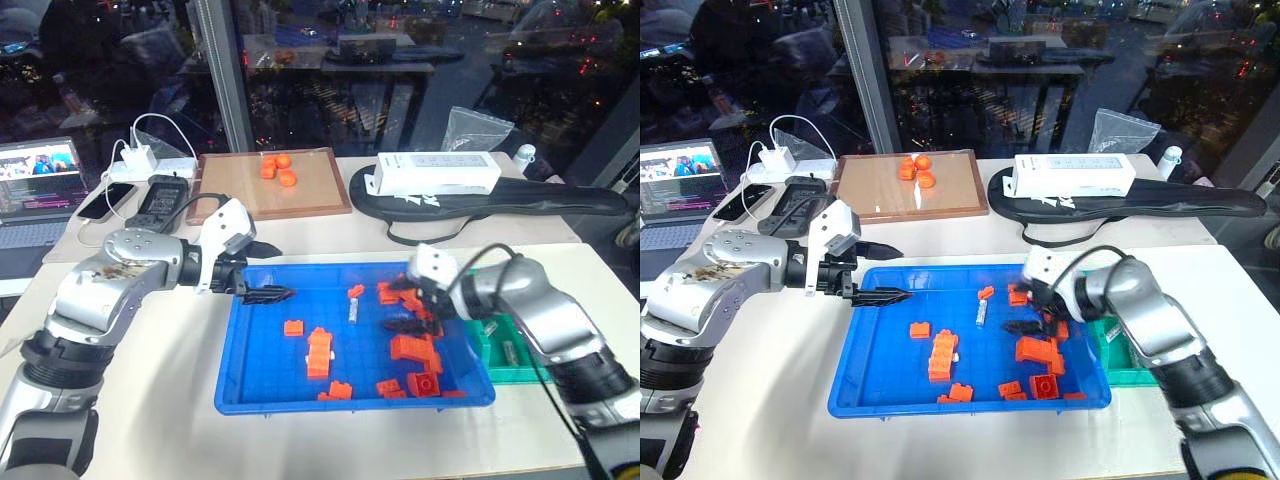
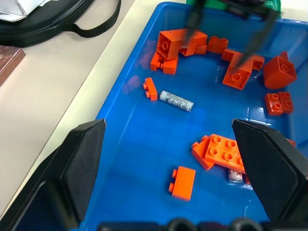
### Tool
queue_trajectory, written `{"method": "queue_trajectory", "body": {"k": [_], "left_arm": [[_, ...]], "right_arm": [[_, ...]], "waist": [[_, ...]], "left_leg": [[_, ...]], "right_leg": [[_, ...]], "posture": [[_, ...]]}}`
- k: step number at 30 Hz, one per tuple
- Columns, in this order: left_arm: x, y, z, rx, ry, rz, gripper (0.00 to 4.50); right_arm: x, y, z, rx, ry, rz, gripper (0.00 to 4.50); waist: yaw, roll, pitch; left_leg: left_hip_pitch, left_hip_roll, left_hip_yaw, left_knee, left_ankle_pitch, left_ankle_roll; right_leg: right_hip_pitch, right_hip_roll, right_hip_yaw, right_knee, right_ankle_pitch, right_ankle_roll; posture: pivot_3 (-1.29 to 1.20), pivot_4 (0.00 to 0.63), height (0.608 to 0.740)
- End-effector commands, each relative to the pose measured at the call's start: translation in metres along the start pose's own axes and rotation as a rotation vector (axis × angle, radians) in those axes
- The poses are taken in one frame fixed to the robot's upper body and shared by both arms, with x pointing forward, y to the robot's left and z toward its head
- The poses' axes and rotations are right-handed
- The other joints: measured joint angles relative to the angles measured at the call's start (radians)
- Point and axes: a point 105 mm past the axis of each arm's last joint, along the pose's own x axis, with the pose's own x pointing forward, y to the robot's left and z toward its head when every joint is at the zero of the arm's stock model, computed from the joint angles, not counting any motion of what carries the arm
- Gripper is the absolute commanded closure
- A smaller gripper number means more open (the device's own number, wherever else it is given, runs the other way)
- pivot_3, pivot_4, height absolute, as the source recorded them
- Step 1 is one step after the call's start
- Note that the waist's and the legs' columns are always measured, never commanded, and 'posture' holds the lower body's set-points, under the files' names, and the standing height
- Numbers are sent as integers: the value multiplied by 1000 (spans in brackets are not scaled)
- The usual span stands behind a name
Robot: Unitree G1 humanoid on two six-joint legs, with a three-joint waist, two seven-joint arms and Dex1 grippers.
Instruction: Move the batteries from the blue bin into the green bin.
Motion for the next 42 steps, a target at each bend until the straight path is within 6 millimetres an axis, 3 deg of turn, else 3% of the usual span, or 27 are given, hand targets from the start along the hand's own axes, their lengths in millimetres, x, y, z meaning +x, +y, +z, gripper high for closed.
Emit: {"method": "queue_trajectory", "body": {"k": [1,8,16,21,24,28,32,34,38,41,42], "left_arm": [[-8,2,9,53,-9,33,0],[-13,0,7,49,6,47,0],[-17,-2,3,47,26,49,0],[-17,-2,3,47,30,49,0],[-16,-2,3,48,31,50,0],[-16,-2,3,49,30,50,0],[-15,-2,3,49,28,44,0],[-14,-3,5,49,19,25,0],[-11,-6,8,39,-9,-36,0],[-7,-5,13,48,-29,-81,0],[-3,-4,20,44,-72,-106,0]], "right_arm": [[14,0,6,-17,-21,10,63],[39,6,-4,22,0,62,63],[53,-5,-12,5,24,42,63],[61,-2,-15,19,23,67,63],[63,3,-16,37,23,92,733],[60,8,-18,31,31,114,2001],[52,11,-17,9,38,118,3574],[44,13,-7,4,5,118,4182],[20,5,15,4,-44,56,4226],[-7,-1,26,13,-57,6,4226],[-27,-8,26,24,-44,-47,4227]], "waist": [[7,0,0],[7,0,0],[1,0,0],[1,0,0],[1,0,0],[1,0,0],[2,0,0],[2,0,0],[1,0,0],[7,0,0],[9,0,0]], "left_leg": [[0,0,0,0,0,0],[-1,-1,1,1,0,0],[-1,0,1,0,0,0],[0,0,1,0,0,0],[0,0,1,0,0,0],[0,0,1,0,0,0],[0,0,1,0,0,0],[0,0,1,0,0,0],[-1,0,1,0,0,0],[-1,0,1,0,0,0],[-1,0,1,0,0,0]], "right_leg": [[0,0,-1,0,0,0],[0,-1,0,0,0,0],[0,-1,0,1,0,0],[0,-1,0,1,0,0],[0,-1,0,1,0,0],[0,-1,0,1,0,0],[0,-1,0,1,0,0],[0,-1,0,1,0,0],[0,-1,0,1,0,0],[0,-1,0,1,0,0],[0,-1,0,1,0,0]], "posture": [[0,150,740],[0,150,740],[0,150,740],[0,150,740],[0,150,740],[0,150,740],[0,150,740],[0,150,740],[0,150,740],[0,150,740],[0,150,740]]}}
